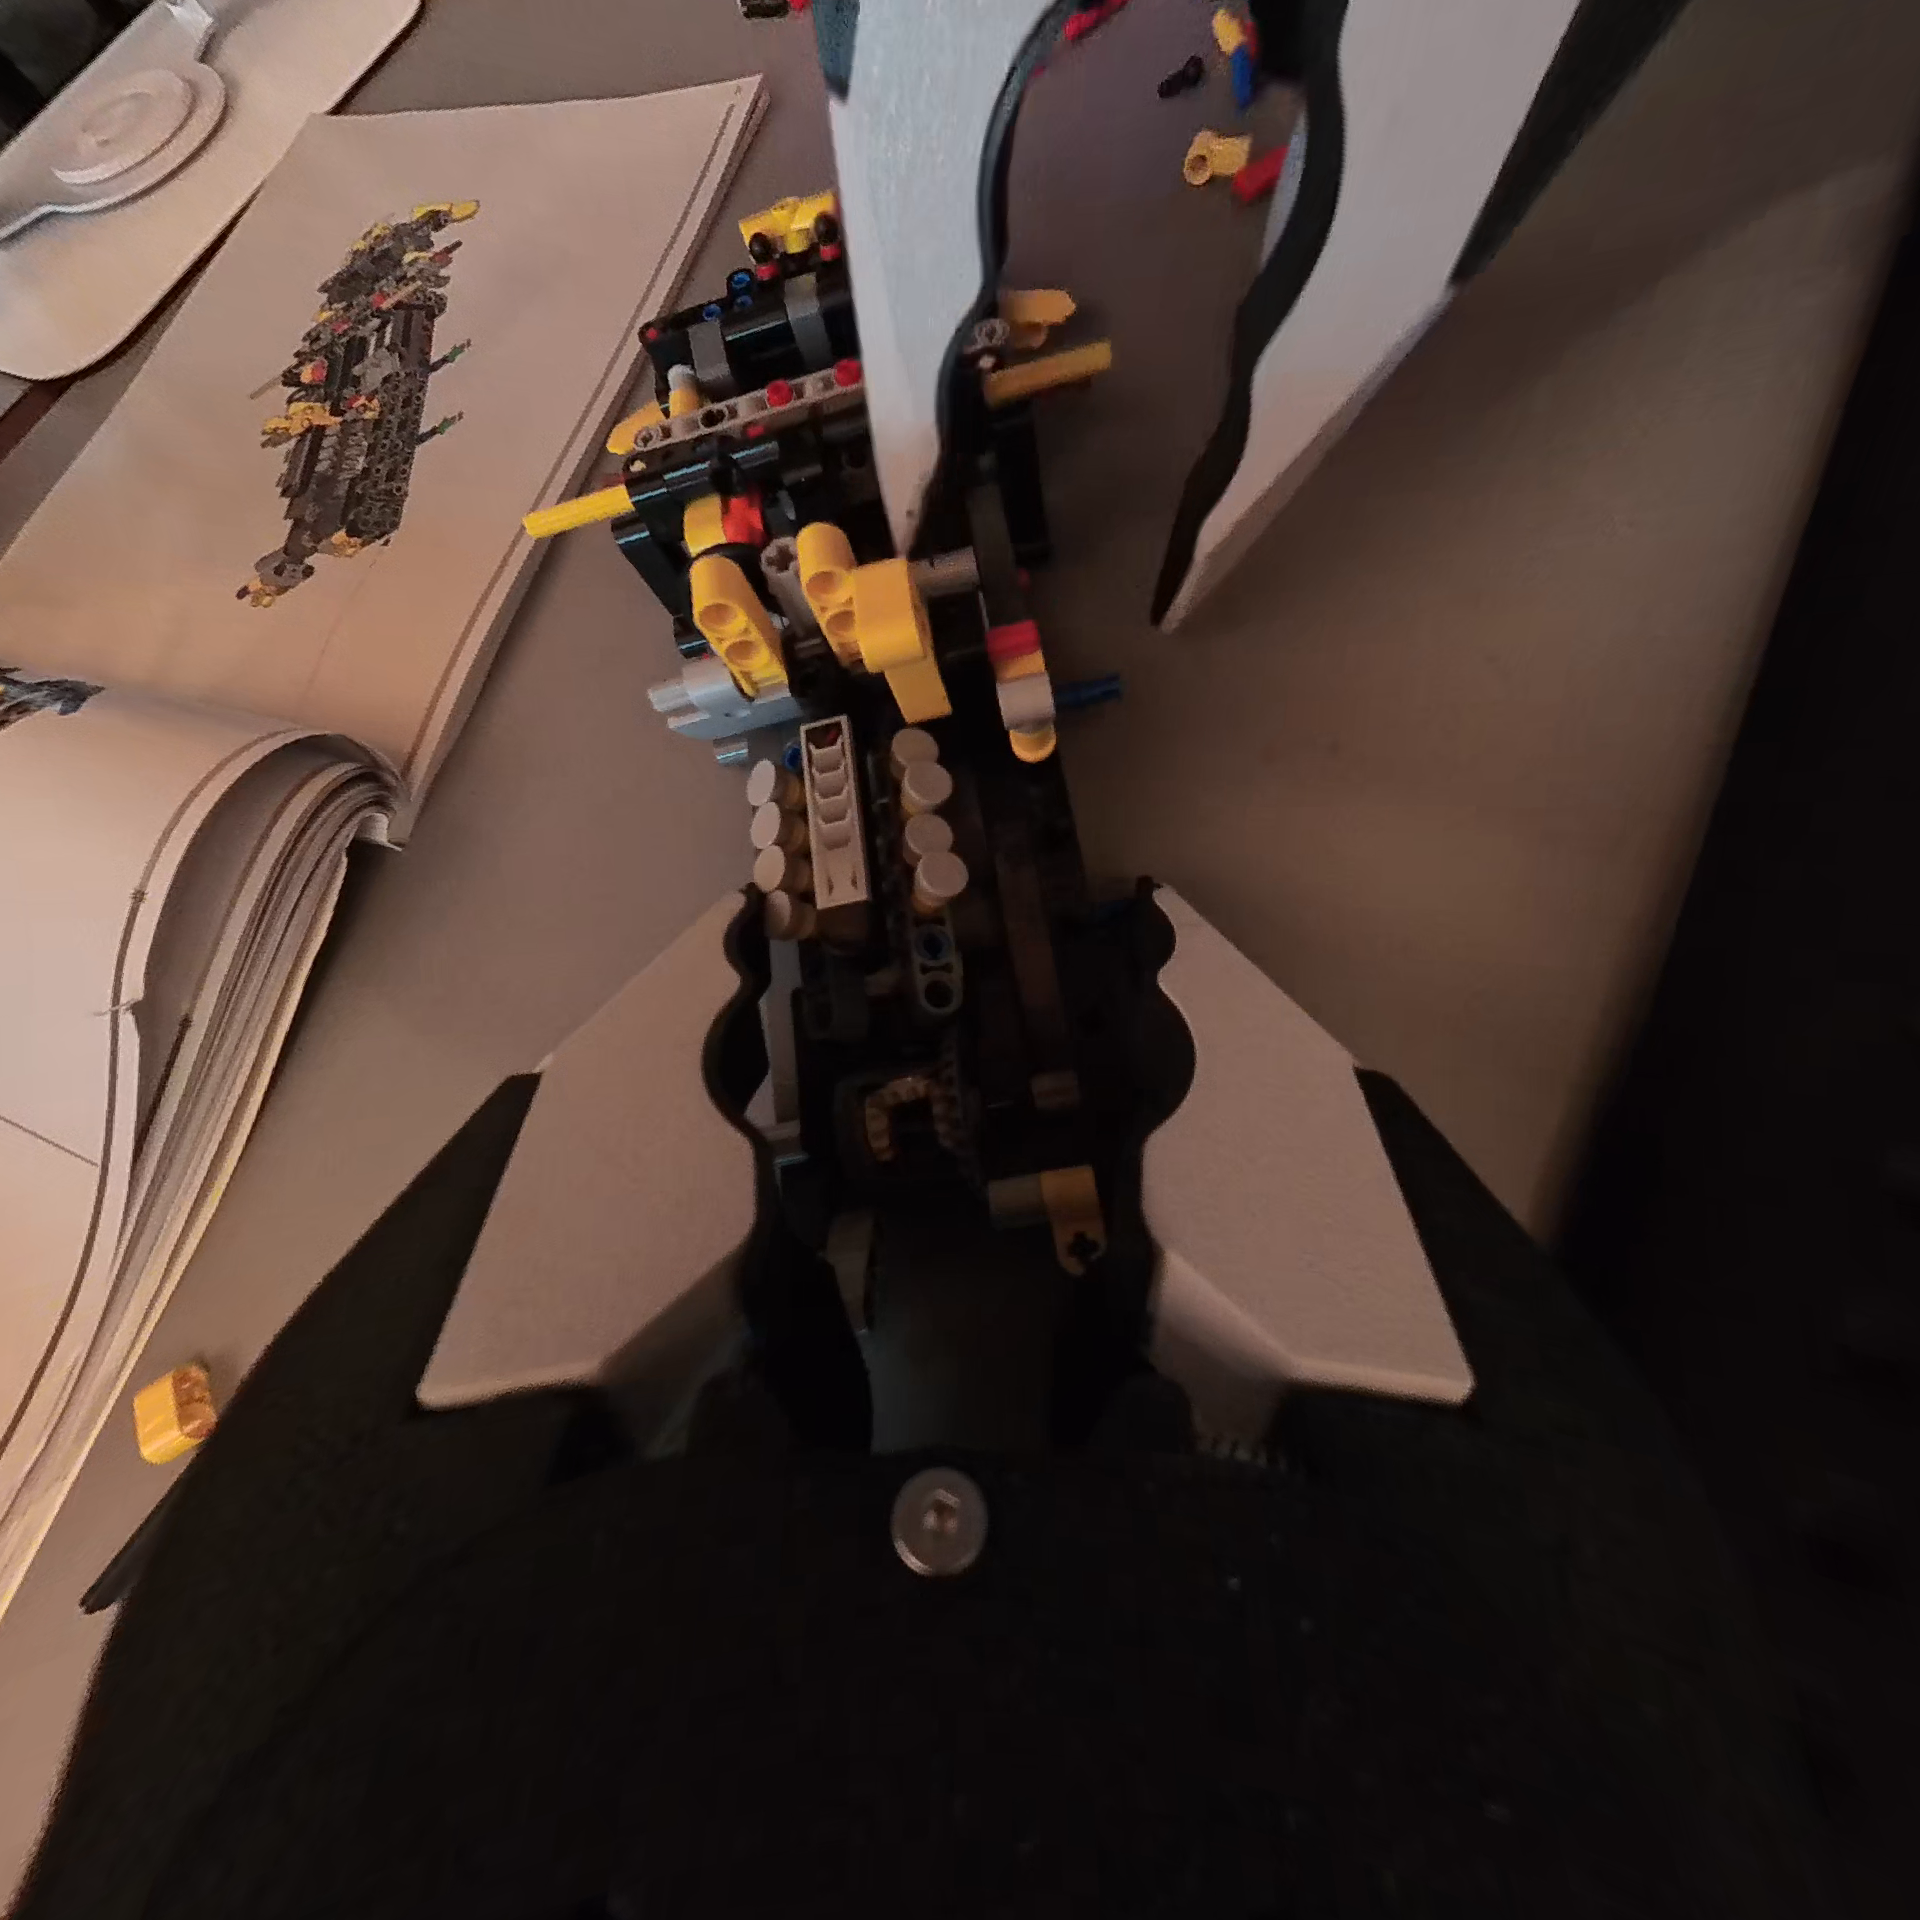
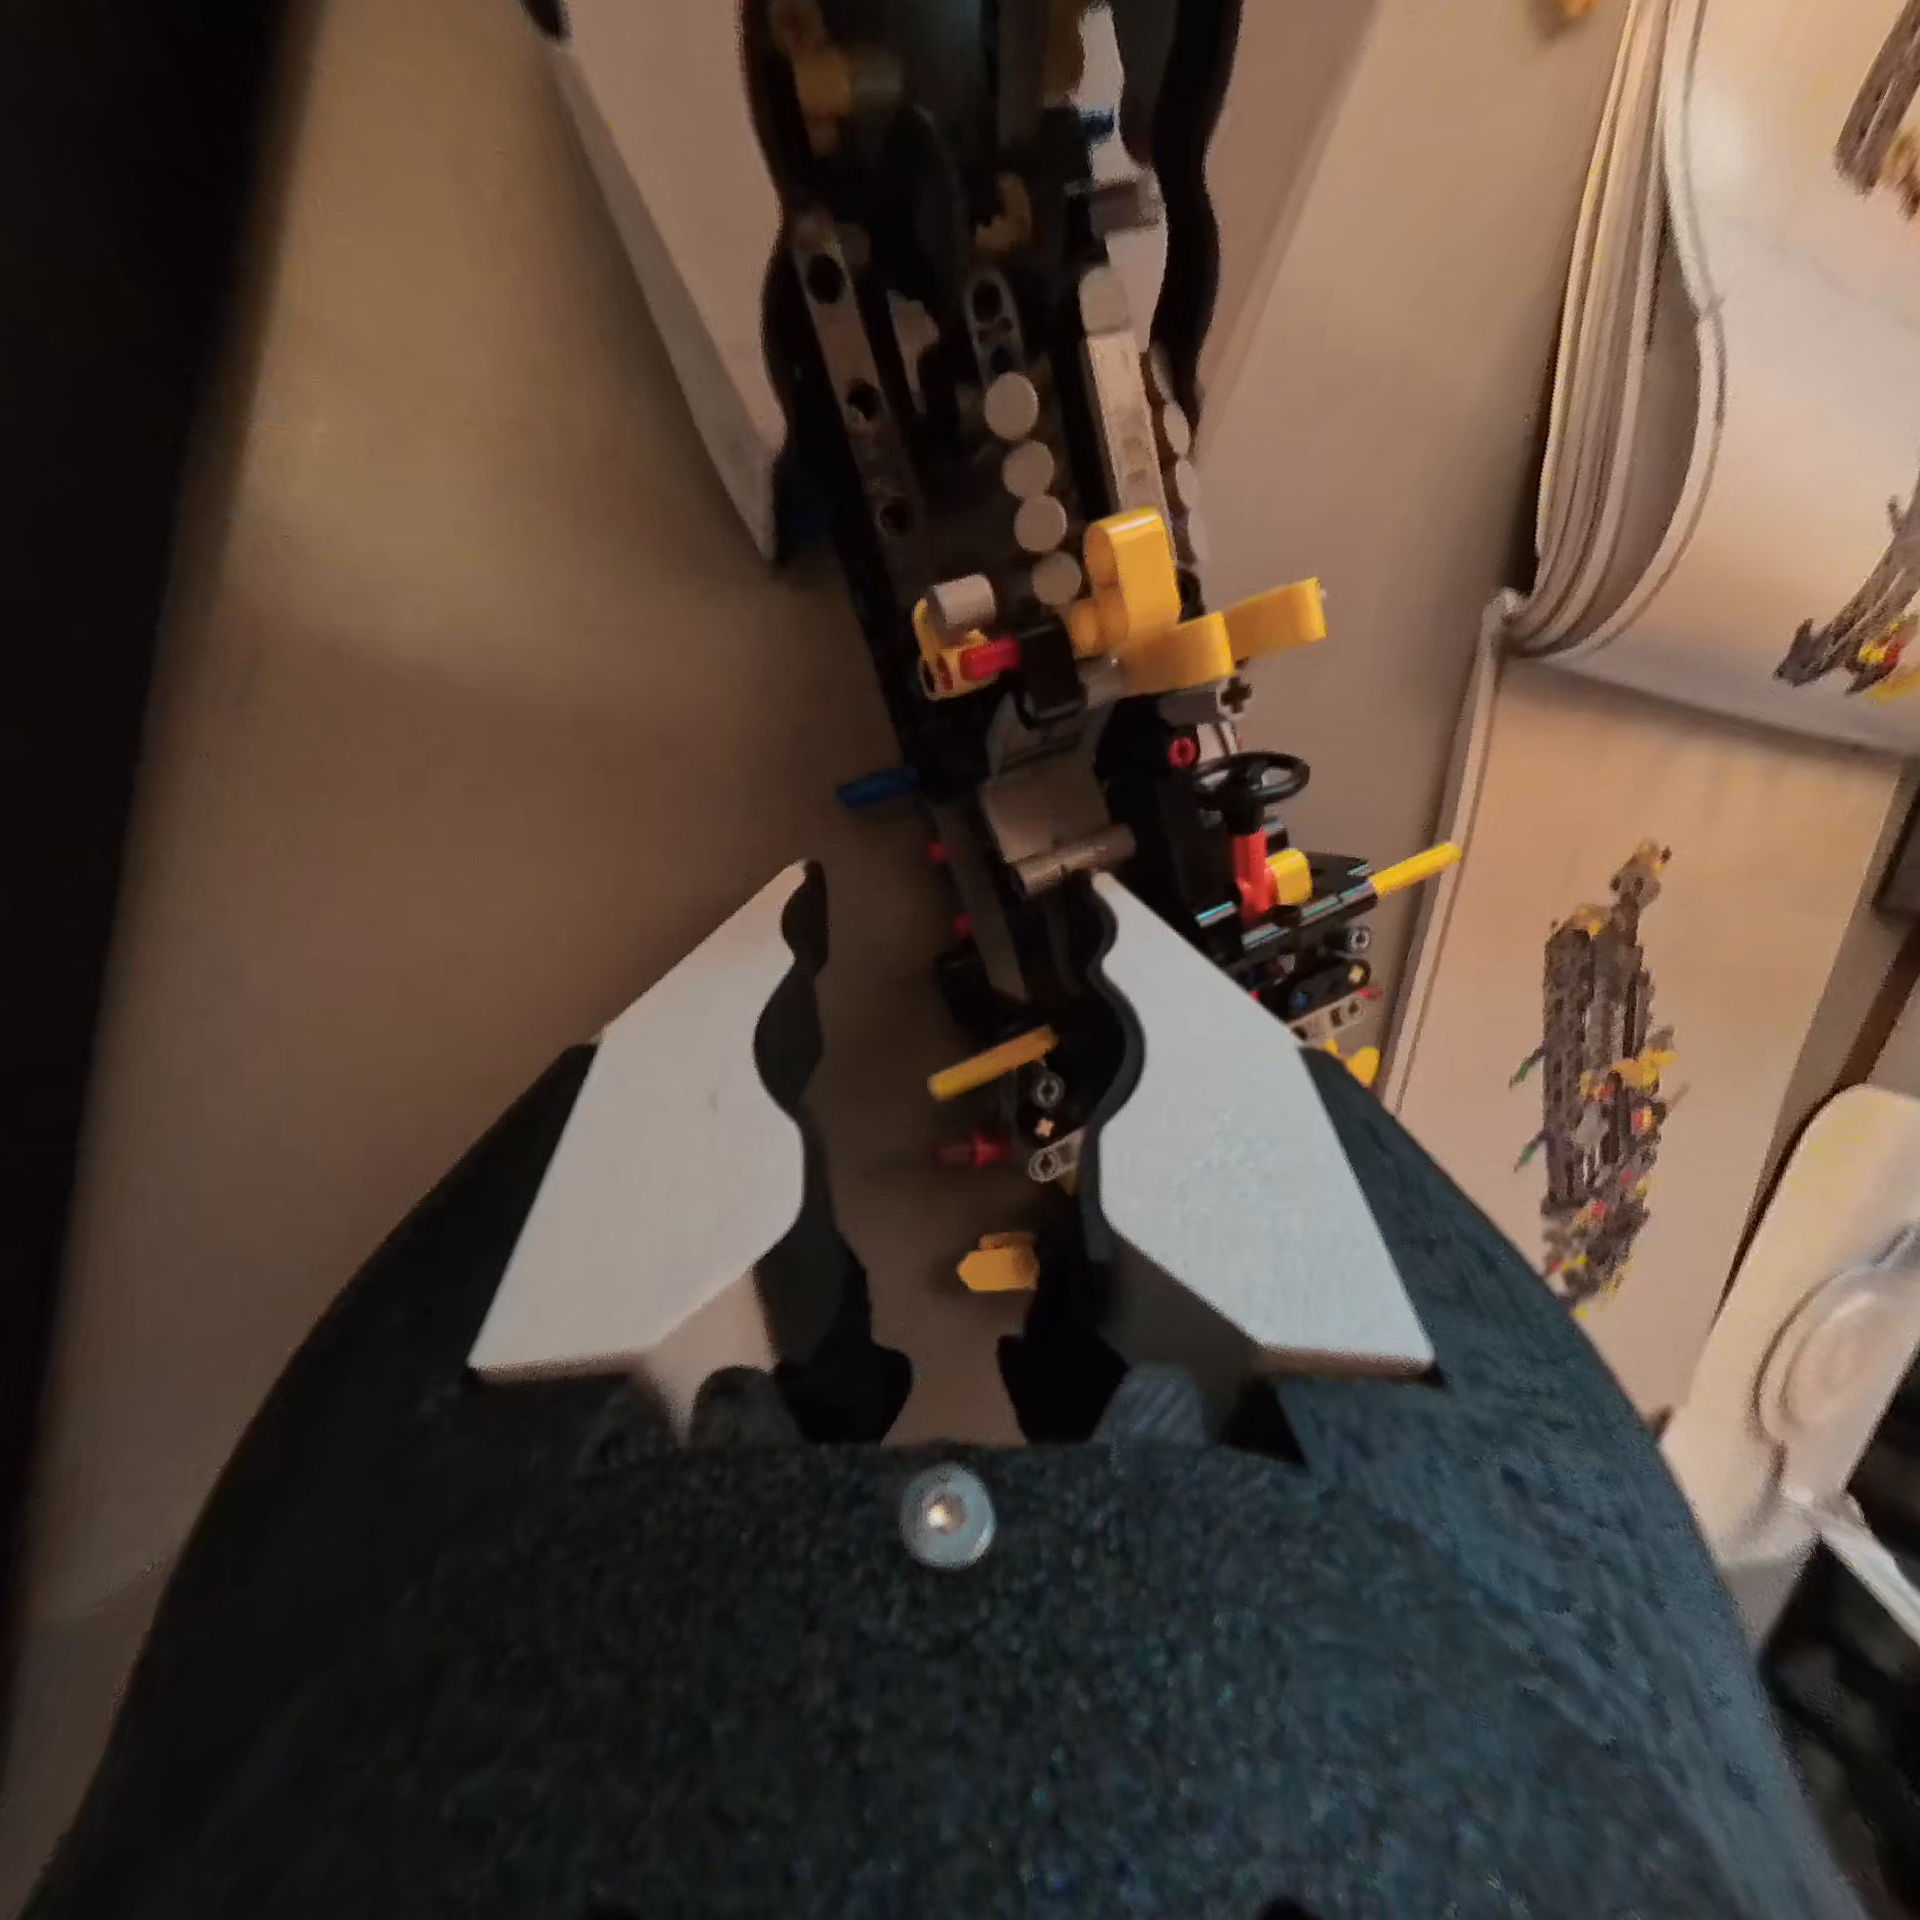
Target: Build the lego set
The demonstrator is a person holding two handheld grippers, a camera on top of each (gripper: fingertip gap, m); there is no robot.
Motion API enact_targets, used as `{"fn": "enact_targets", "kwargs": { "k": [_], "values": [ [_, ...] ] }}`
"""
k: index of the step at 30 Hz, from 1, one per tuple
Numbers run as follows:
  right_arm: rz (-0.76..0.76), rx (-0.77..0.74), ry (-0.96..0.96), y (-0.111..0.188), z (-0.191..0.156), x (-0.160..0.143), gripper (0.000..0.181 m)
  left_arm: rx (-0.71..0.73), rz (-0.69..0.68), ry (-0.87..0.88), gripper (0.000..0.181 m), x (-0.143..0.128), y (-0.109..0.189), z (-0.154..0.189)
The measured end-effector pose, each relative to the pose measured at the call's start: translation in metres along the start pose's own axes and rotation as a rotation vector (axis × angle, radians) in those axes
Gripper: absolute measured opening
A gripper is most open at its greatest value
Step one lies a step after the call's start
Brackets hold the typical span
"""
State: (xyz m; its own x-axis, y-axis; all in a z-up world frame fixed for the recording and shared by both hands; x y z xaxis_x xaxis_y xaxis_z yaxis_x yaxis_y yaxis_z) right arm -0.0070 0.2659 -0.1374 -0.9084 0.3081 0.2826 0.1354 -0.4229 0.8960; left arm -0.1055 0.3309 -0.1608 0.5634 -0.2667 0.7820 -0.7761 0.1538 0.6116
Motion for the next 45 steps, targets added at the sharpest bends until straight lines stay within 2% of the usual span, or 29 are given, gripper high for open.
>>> {"fn": "enact_targets", "kwargs": {
  "k": [1, 3, 8, 16, 18, 20, 23, 26, 28, 30, 33, 36, 38, 40, 42, 45],
  "values": [
    [-0.043, -0.010, -0.004, -0.003, 0.000, 0.000, 0.052, 0.006, -0.001, 0.003, 0.072, 0.000, 0.000, 0.000],
    [-0.075, -0.026, -0.014, -0.005, 0.003, 0.003, 0.055, 0.017, -0.003, 0.012, 0.072, 0.001, -0.001, 0.001],
    [-0.135, 0.099, -0.163, -0.009, 0.003, 0.002, 0.062, 0.036, -0.006, 0.021, 0.072, 0.001, -0.001, 0.002],
    [-0.134, 0.056, -0.202, -0.010, 0.001, 0.002, 0.055, 0.050, -0.006, 0.009, 0.072, 0.002, -0.001, 0.005],
    [-0.137, 0.034, -0.191, -0.011, 0.004, 0.000, 0.045, 0.052, -0.005, 0.005, 0.072, 0.002, -0.001, 0.005],
    [-0.133, 0.017, -0.179, -0.012, 0.006, -0.001, 0.051, 0.050, -0.006, 0.007, 0.072, 0.002, -0.001, 0.005],
    [-0.122, 0.080, -0.201, -0.010, 0.000, 0.001, 0.059, 0.037, -0.006, 0.023, 0.072, 0.002, -0.001, 0.004],
    [-0.125, 0.054, -0.241, -0.007, 0.000, 0.002, 0.054, 0.036, -0.006, 0.024, 0.072, 0.002, -0.001, 0.004],
    [-0.070, 0.043, -0.314, 0.001, 0.001, 0.004, 0.048, 0.031, -0.005, 0.030, 0.072, 0.002, -0.001, 0.004],
    [0.073, 0.050, -0.415, 0.014, -0.001, 0.013, 0.045, 0.020, -0.002, 0.039, 0.072, 0.002, 0.000, 0.003],
    [0.271, -0.042, -0.581, 0.027, -0.004, 0.016, 0.031, -0.026, 0.018, 0.105, 0.071, 0.003, 0.003, 0.000],
    [0.343, -0.185, -0.709, 0.023, -0.018, 0.013, 0.031, -0.119, 0.072, 0.276, 0.071, 0.007, 0.007, -0.006],
    [0.340, -0.308, -0.753, 0.021, -0.024, 0.010, 0.033, -0.174, 0.109, 0.384, 0.071, 0.009, 0.010, -0.010],
    [0.367, -0.382, -0.786, 0.020, -0.026, 0.010, 0.032, -0.194, 0.119, 0.416, 0.071, 0.009, 0.011, -0.011],
    [0.408, -0.390, -0.808, 0.019, -0.028, 0.015, 0.025, -0.194, 0.117, 0.415, 0.070, 0.009, 0.010, -0.011],
    [0.379, -0.418, -0.793, 0.016, -0.029, 0.017, 0.019, -0.201, 0.120, 0.427, 0.070, 0.009, 0.011, -0.011]
  ]
}}
Point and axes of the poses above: each gripper's, where its closed fingertips meet, y back along the fingers, x out of its top, z = x × y across the jaws, the point moved 6 cm from there along y, back along the fingers, and after that the axes turned 4 degrees about y, right-handed, at the moved point
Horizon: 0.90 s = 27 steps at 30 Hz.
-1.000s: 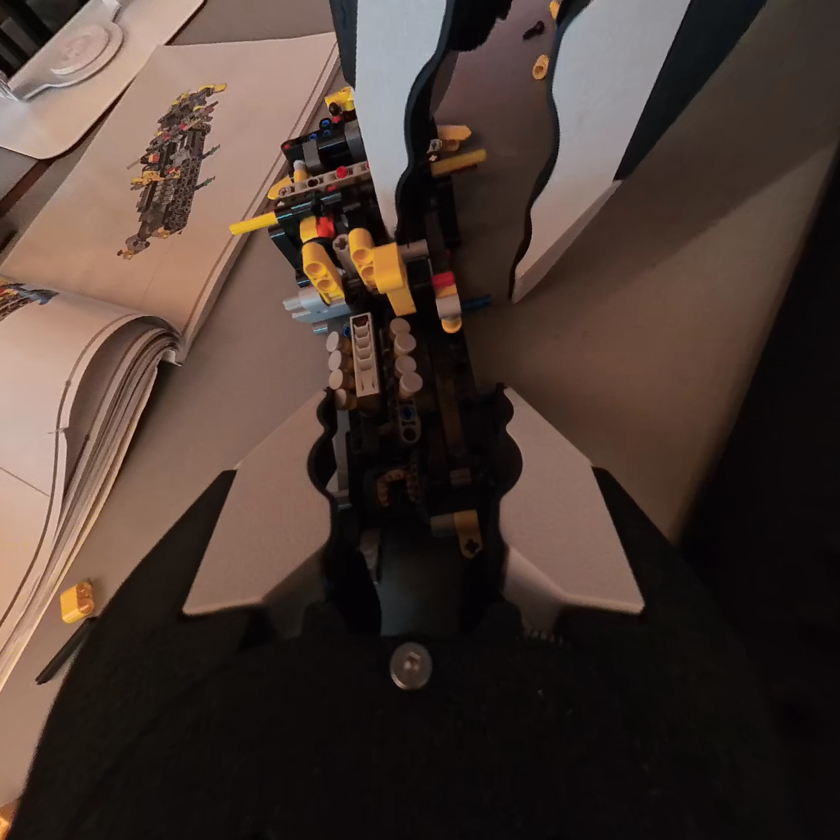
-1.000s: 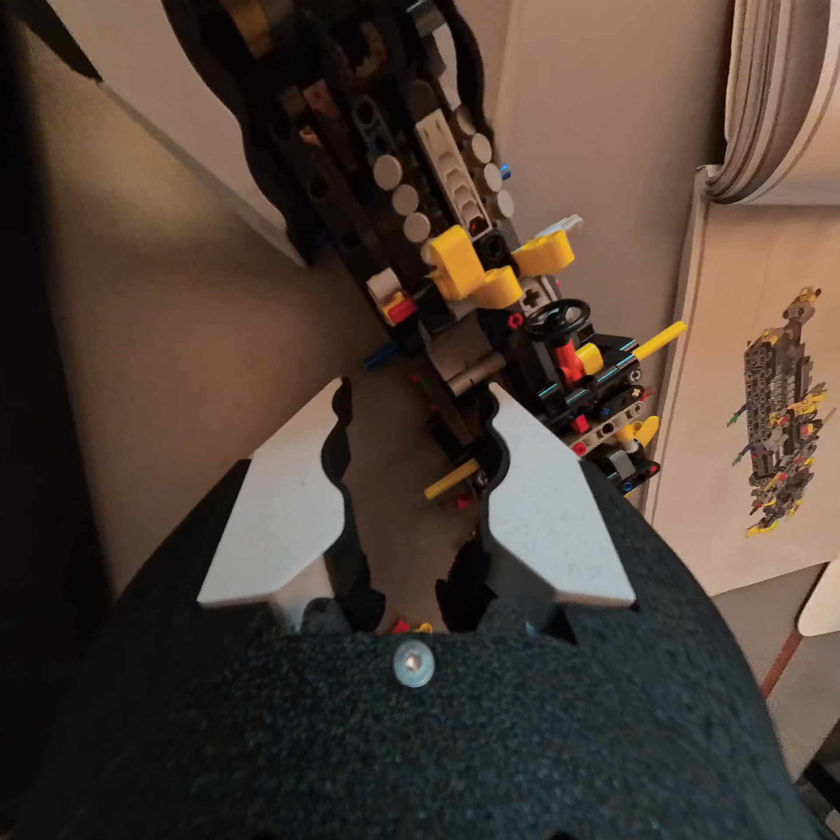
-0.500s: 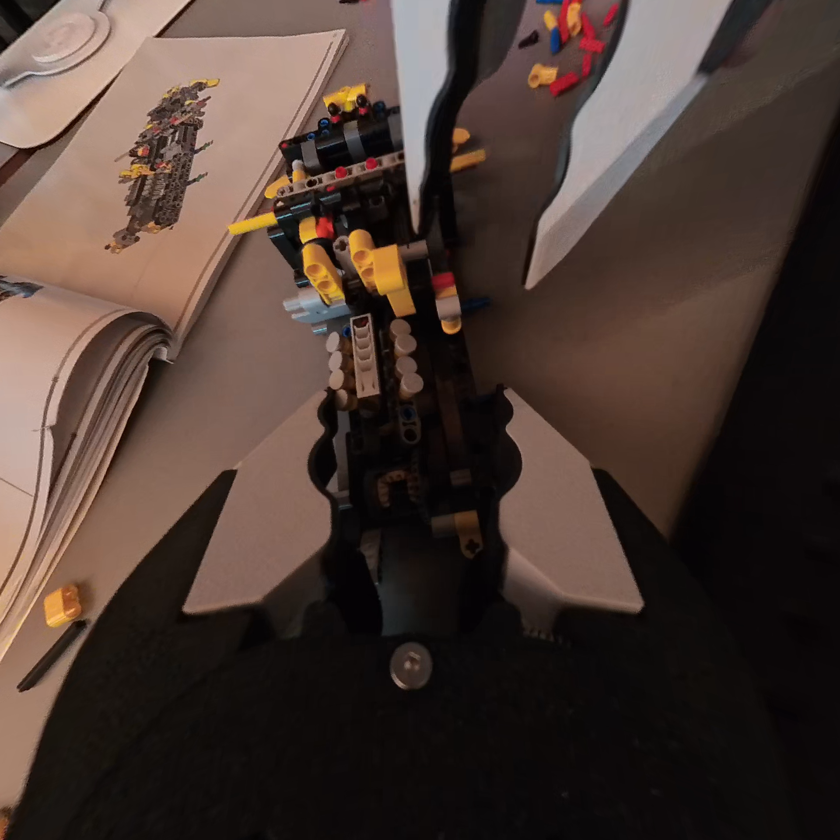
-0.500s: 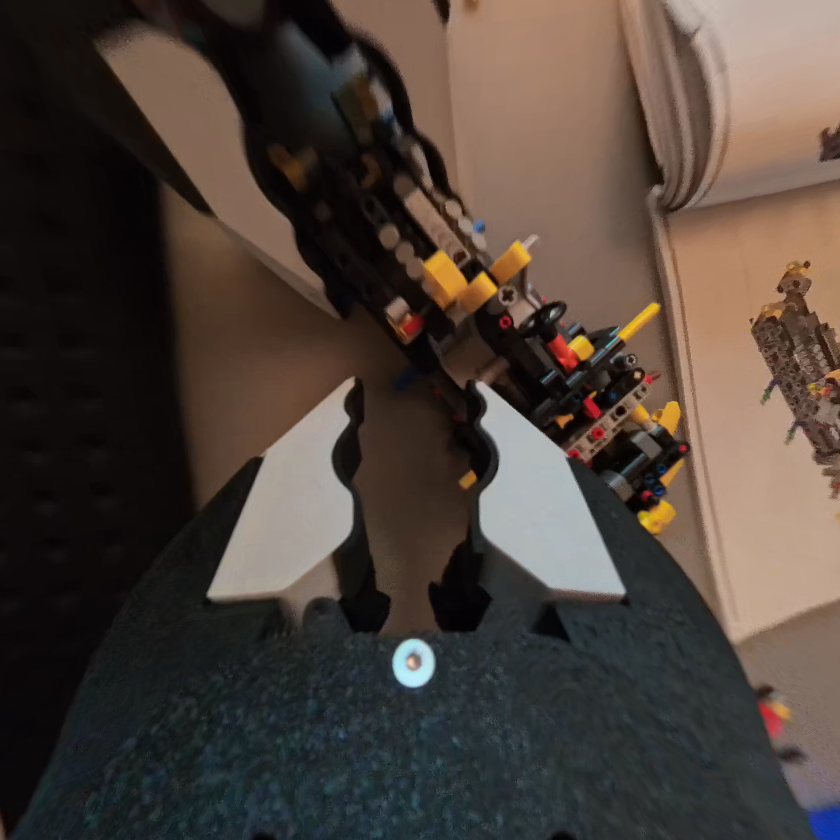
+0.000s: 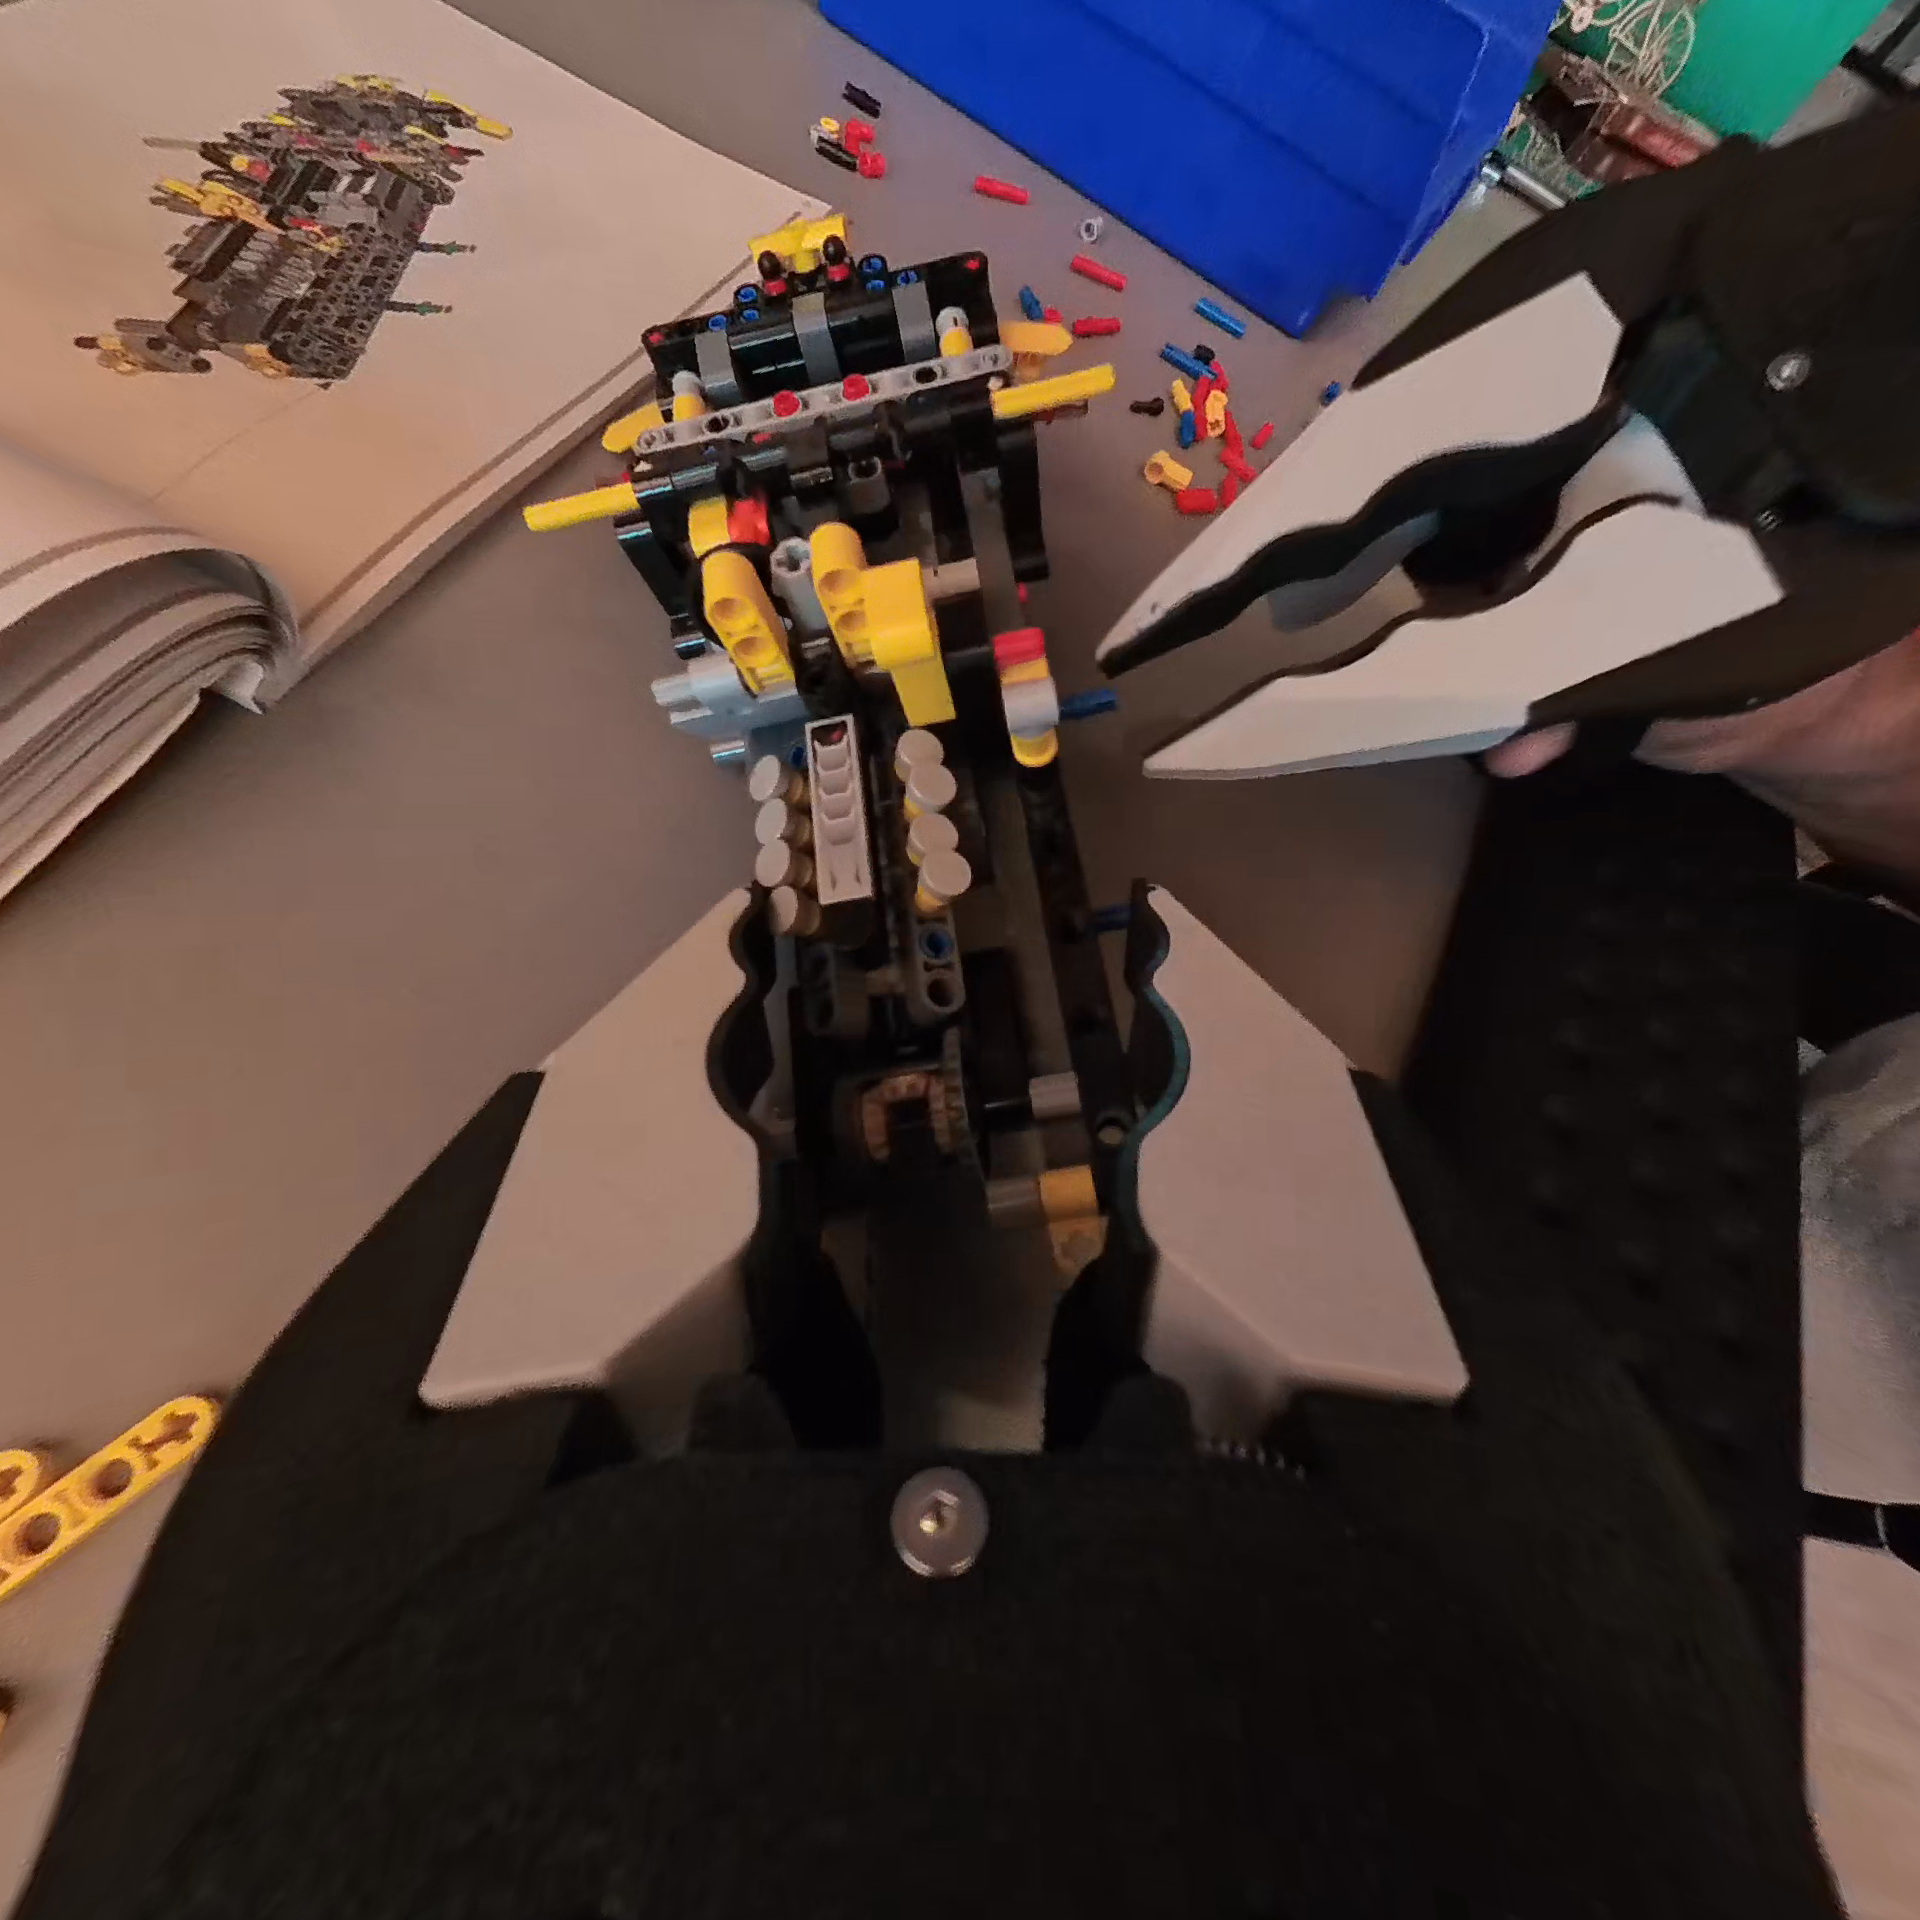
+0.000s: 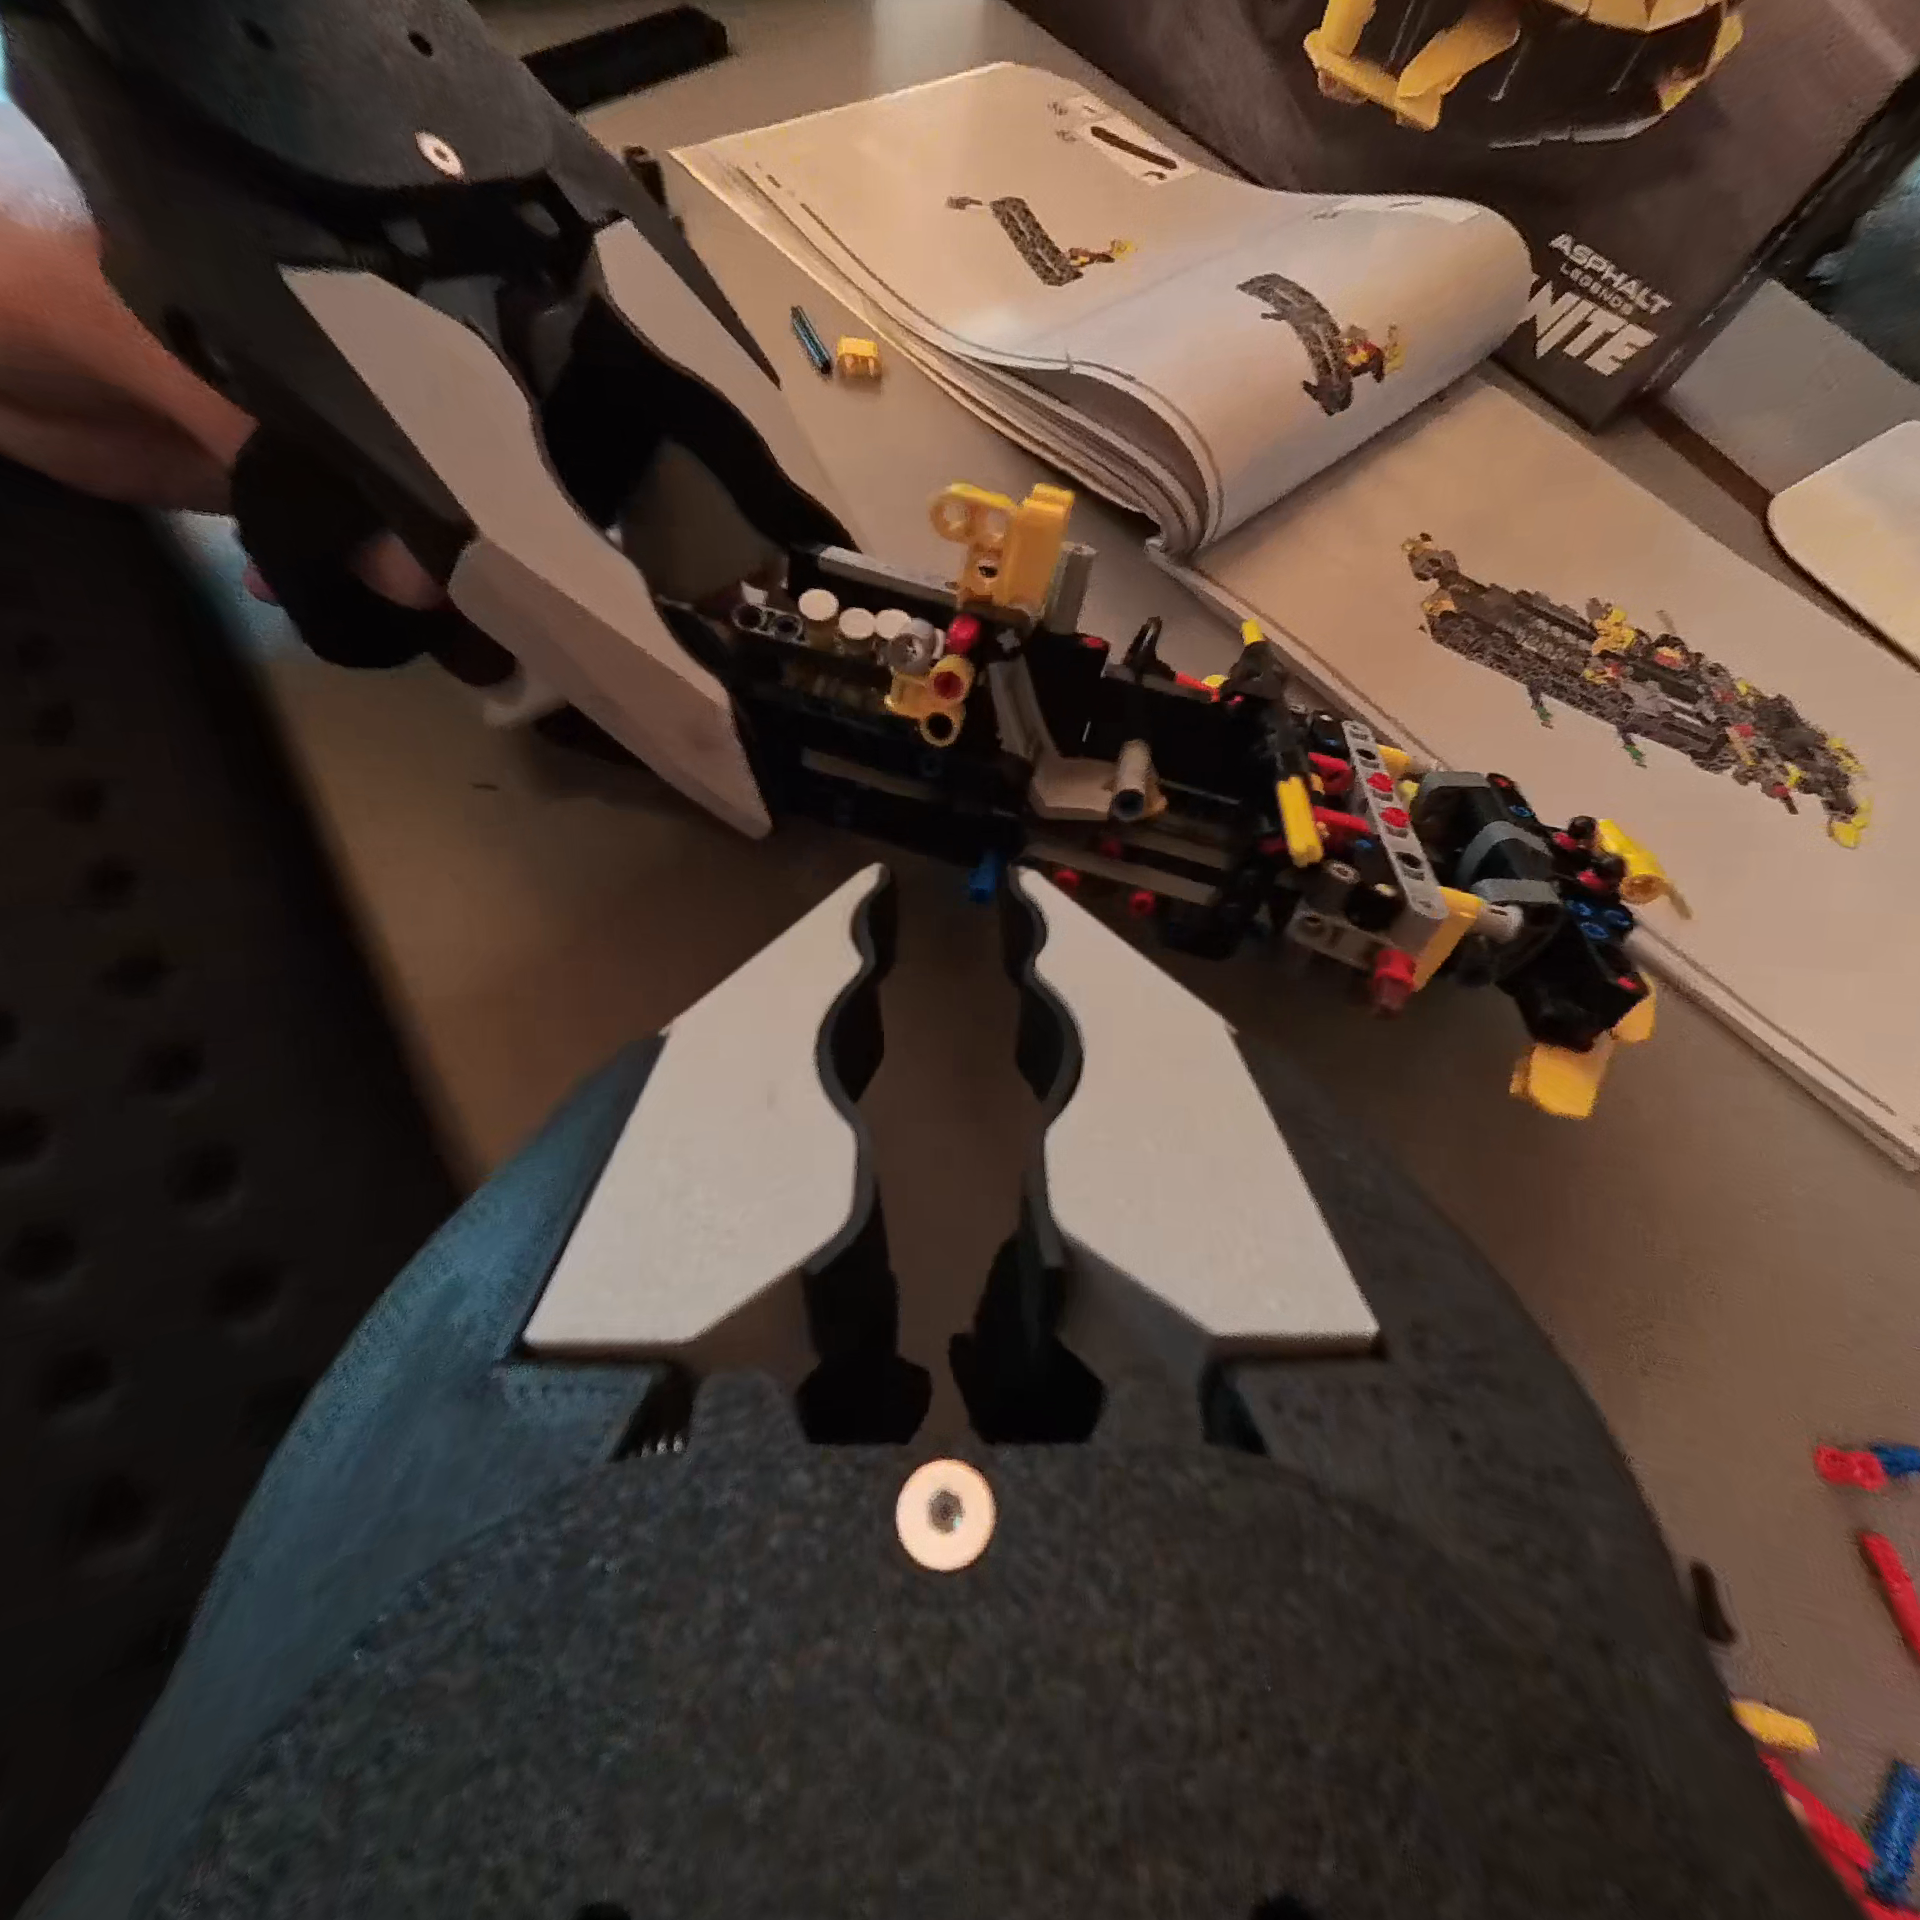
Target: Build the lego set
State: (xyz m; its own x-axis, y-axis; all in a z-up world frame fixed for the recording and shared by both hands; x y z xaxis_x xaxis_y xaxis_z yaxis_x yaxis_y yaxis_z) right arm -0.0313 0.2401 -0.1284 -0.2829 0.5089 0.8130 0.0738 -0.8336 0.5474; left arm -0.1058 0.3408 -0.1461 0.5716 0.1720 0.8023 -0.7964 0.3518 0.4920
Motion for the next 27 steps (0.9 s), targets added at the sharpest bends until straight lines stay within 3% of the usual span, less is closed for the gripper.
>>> {"fn": "enact_targets", "kwargs": {
  "k": [7, 9, 10, 14, 17, 21, 27],
  "values": [
    [-0.023, -0.105, 0.084, -0.006, 0.000, -0.003, 0.007, -0.011, 0.000, 0.005, 0.066, 0.000, 0.001, 0.001],
    [-0.021, -0.117, 0.098, -0.008, 0.000, -0.003, 0.000, -0.049, 0.008, 0.016, 0.056, 0.000, 0.002, 0.003],
    [-0.044, -0.112, 0.101, -0.011, 0.000, -0.005, 0.000, -0.040, 0.003, 0.013, 0.035, -0.001, 0.002, 0.002],
    [-0.074, -0.117, 0.110, -0.012, -0.001, -0.008, 0.000, -0.012, -0.007, -0.023, 0.036, -0.002, 0.001, 0.004],
    [-0.064, -0.048, 0.051, -0.008, -0.004, -0.009, 0.011, -0.001, -0.012, -0.055, 0.036, -0.003, 0.001, 0.006],
    [-0.173, 0.076, -0.034, -0.012, -0.007, -0.026, 0.031, -0.023, -0.001, 0.003, 0.036, -0.002, 0.002, 0.001],
    [-0.121, 0.077, -0.085, -0.017, -0.002, -0.020, 0.024, -0.115, 0.036, 0.178, 0.035, 0.002, 0.005, -0.010]
  ]
}}
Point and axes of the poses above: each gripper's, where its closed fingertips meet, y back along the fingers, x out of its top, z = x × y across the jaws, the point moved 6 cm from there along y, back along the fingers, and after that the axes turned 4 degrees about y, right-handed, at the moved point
